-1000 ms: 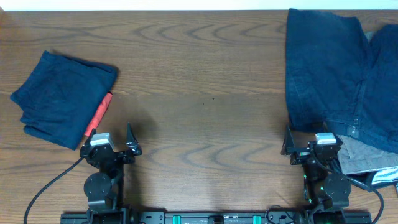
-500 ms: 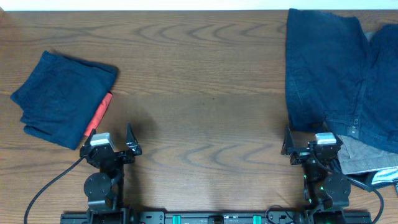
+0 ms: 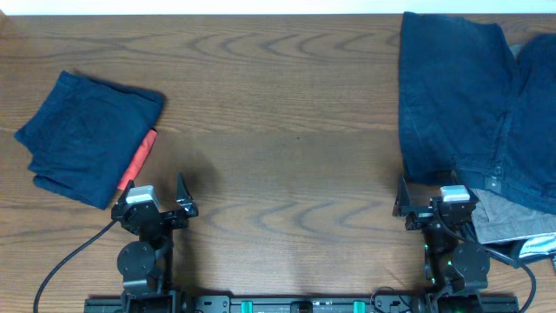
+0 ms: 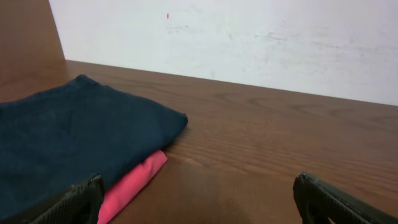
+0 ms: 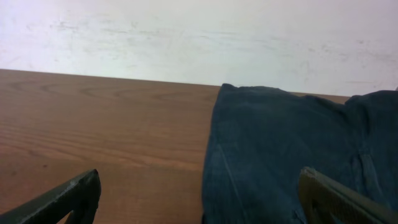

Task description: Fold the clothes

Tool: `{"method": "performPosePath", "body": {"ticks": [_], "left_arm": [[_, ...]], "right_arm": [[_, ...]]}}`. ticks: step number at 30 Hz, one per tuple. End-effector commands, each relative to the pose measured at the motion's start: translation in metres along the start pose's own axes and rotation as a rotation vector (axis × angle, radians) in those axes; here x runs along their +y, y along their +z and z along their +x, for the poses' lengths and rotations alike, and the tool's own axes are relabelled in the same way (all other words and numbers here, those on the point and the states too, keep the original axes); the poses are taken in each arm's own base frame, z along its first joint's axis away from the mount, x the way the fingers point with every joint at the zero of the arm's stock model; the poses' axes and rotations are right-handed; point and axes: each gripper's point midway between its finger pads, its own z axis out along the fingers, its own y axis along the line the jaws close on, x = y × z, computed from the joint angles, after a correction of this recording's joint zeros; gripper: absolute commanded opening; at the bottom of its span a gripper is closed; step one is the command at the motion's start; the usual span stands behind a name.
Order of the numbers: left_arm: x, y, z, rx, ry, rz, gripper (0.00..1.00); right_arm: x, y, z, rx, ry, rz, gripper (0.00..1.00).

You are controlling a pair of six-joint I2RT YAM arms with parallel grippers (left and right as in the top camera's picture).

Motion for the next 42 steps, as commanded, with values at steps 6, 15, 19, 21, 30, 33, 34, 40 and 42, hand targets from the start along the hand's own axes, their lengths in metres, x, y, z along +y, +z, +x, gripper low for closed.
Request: {"method": "performPosePath", "body": {"ticks": [6,15,19,21,30,33,34,40,42], "left_arm": [[0.007,0.002,0.018,0.050,0.017,-0.034,0.98],[0.007,0.002,0.018,0.050,0.017,-0.034,0.98],[0.007,0.002,0.018,0.050,0.017,-0.034,0.98],[0.007,0.002,0.018,0.050,0.017,-0.034,0.98],[0.006,0.002,0.017,0.049,-0.102,-0.030,0.98],[-0.006,0.000,0.010,0.053,-0.110,0.031,0.98],[-0.009,0.000,0.007,0.060,-0.111,0.045,0.98],[-0.013,-0.007,0.002,0.210,-0.111,0.047,0.98],[-0.014,-0.008,-0.003,0.266,-0.111,0.037,0.98]], "right_arm": [[0.001,0.000,0.002,0.007,-0.008,-0.002,0.99],[0.001,0.000,0.002,0.007,-0.008,-0.003,0.99],[0.001,0.000,0.002,0.007,-0.008,-0.002,0.99],[0.001,0.000,0.002,0.007,-0.008,-0.002,0.99],[-0.001,0.000,-0.001,0.006,0.045,0.007,0.99],[-0.008,-0.003,-0.011,-0.001,0.044,0.043,0.99],[-0.011,-0.004,-0.014,0.006,0.042,0.061,0.99],[-0.015,-0.001,-0.032,0.106,0.026,0.084,0.99],[-0.015,0.005,-0.039,0.155,0.024,0.082,0.99]]}}
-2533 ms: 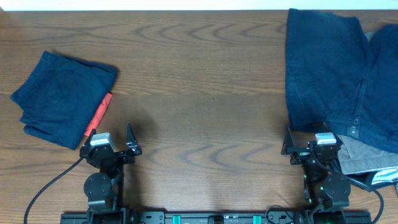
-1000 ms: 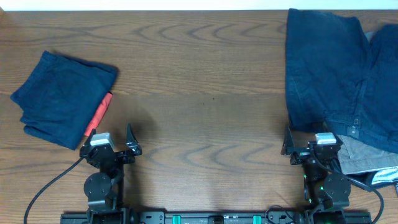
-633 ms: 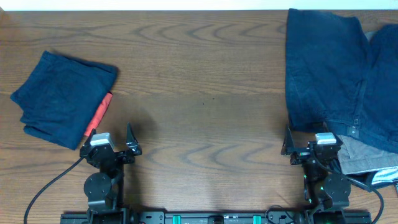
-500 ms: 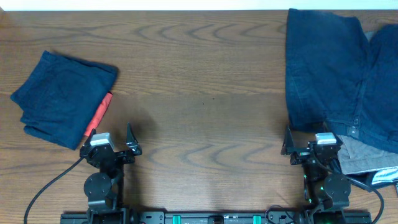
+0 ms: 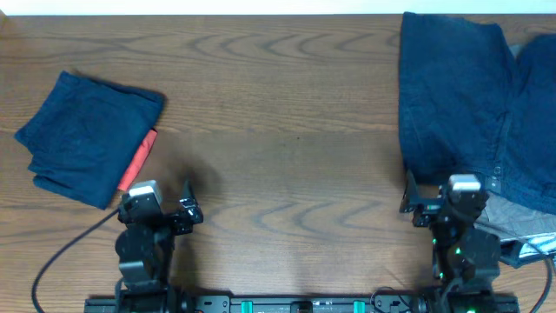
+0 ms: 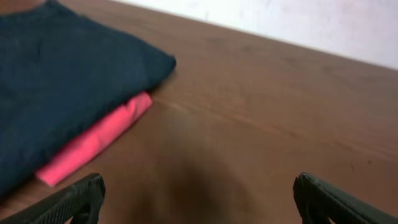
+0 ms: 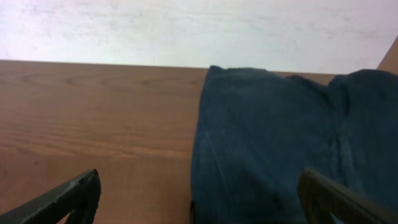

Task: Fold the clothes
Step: 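Reach the right gripper to the dark denim shorts on the right pile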

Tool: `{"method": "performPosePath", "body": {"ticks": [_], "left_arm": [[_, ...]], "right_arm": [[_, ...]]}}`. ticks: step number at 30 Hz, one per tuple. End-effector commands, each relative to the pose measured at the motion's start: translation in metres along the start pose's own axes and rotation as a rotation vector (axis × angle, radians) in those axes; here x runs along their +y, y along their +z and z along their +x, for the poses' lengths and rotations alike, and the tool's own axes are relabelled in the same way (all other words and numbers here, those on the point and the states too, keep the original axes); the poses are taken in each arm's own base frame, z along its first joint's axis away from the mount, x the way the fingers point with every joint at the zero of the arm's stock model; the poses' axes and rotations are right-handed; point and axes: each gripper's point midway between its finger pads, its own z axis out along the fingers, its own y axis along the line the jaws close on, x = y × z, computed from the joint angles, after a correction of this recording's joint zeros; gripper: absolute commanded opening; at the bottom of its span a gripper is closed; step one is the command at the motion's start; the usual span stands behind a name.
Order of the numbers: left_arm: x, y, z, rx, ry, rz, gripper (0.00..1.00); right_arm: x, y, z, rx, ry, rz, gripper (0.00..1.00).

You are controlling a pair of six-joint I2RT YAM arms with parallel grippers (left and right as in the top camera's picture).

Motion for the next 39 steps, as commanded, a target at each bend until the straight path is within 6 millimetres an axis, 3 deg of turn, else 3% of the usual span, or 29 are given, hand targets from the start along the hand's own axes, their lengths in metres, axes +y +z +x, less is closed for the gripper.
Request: {"method": "performPosePath", "body": {"ticks": [1,6,11,16,18,24,31,39], "left_arm": [[-0.010,-0.010,-0.030,0.030,-0.017,0.015,0.98],[-0.014,-0.014,-0.044,0.196,-0.022,-0.018,0.98],[-0.015,-0.018,-0.047,0.413,-0.030,-0.065,0.98],[-0.014,-0.021,-0.043,0.575,-0.038,-0.101,0.98],[-0.012,-0.022,-0.035,0.623,-0.040,-0.111,0.98],[-0.010,-0.024,-0.024,0.683,-0.046,-0.125,0.98],[-0.010,-0.023,-0.025,0.678,-0.057,-0.128,0.98],[-0.010,-0.023,-0.025,0.678,-0.057,-0.129,0.98]], "right_arm": [[-0.003,0.006,-0.021,0.057,0.002,0.019,0.99],[-0.001,0.028,-0.029,0.253,-0.017,0.018,0.99],[0.001,0.055,-0.019,0.534,-0.087,0.011,0.99],[0.009,0.082,-0.008,0.690,-0.095,-0.030,0.99],[0.009,0.087,0.004,0.733,-0.110,-0.030,0.99],[-0.027,0.097,0.051,0.892,-0.186,0.139,0.99],[-0.025,0.111,0.109,1.051,-0.201,0.119,0.96],[-0.031,0.123,0.150,1.131,-0.220,0.172,0.88]]}}
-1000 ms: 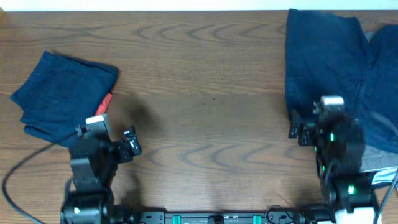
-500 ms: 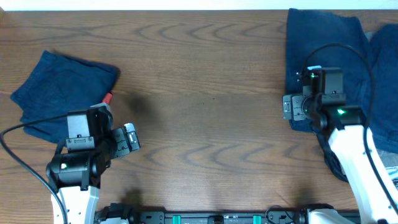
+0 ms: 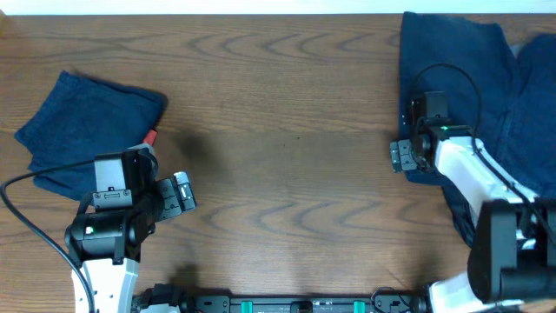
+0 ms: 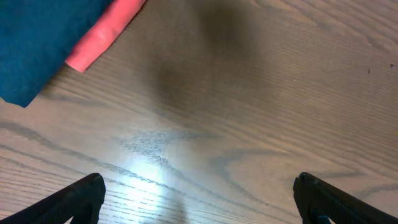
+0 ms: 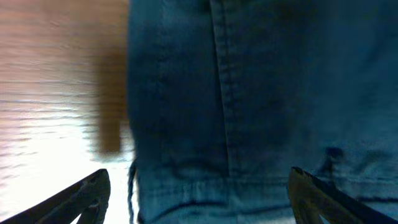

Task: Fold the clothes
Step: 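Reach the right gripper to the dark denim shorts on the right pile, then grasp the denim shorts with the right gripper and drag them leftward to center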

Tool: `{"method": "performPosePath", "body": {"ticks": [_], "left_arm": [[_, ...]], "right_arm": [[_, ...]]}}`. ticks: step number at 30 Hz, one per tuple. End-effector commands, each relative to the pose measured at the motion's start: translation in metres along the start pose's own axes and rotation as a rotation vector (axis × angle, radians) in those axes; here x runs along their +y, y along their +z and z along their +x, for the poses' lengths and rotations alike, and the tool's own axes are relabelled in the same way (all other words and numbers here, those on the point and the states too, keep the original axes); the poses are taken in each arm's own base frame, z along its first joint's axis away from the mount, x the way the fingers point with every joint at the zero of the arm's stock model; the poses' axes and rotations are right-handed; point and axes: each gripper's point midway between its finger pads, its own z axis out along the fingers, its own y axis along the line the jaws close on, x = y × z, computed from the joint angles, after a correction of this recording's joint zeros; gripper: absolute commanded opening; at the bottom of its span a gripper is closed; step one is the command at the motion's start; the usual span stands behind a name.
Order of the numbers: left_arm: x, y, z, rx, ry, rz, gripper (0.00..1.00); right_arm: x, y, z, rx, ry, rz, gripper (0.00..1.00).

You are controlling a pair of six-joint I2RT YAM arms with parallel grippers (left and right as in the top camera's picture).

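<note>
A pile of unfolded dark blue denim clothes lies at the right side of the table. My right gripper hangs open over its near left edge; in the right wrist view the denim with a seam and hem fills the space between the fingers. A folded dark blue garment sits at the left on a folded pink one, of which only an edge shows. My left gripper is open above bare wood to the right of that stack, holding nothing.
The brown wooden table stretches between the two piles. A black cable runs from the left arm to the front edge. A pale wall strip runs along the table's far edge.
Both arms have risen from their base posture and reached forward. The right gripper is now over the denim pile's edge, looking down; the left one now looks down at bare wood beside the folded stack.
Both grippers first rested open near the front edge, looking level across the table. Then the left camera tilted down a little while the right stayed near the denim's corner. Now both arms are out over the table, open.
</note>
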Motion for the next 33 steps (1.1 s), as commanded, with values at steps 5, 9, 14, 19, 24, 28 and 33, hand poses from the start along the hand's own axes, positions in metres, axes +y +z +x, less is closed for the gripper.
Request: {"method": "performPosePath", "body": {"ticks": [5,9,14,19,24,28,33], "left_arm": [[-0.002,-0.005,-0.005,-0.016,-0.011,0.007,0.98],[-0.002,-0.005,-0.005,-0.016,-0.011,0.007,0.98],[-0.002,-0.005,-0.005,-0.016,-0.011,0.007,0.98],[-0.002,-0.005,-0.005,-0.016,-0.011,0.007,0.98],[-0.002,-0.005,-0.005,-0.016,-0.011,0.007,0.98],[-0.002,-0.005,-0.005,-0.016,-0.012,0.007,0.98],[-0.002,-0.005,-0.006,-0.017,-0.022,0.007,0.98]], "right_arm": [[0.002,0.026,0.019,0.103,-0.007,0.029,0.27],[0.001,0.022,0.020,0.105,0.033,0.031,0.01],[-0.009,-0.012,-0.001,0.035,0.051,0.033,0.01],[-0.028,-0.084,-0.037,-0.113,0.083,0.032,0.01],[-0.011,-0.154,-0.044,-0.210,0.076,-0.161,0.01],[0.044,-0.188,-0.019,-0.174,0.019,-0.447,0.01],[0.134,-0.240,-0.005,-0.178,-0.121,-0.872,0.01]]}}
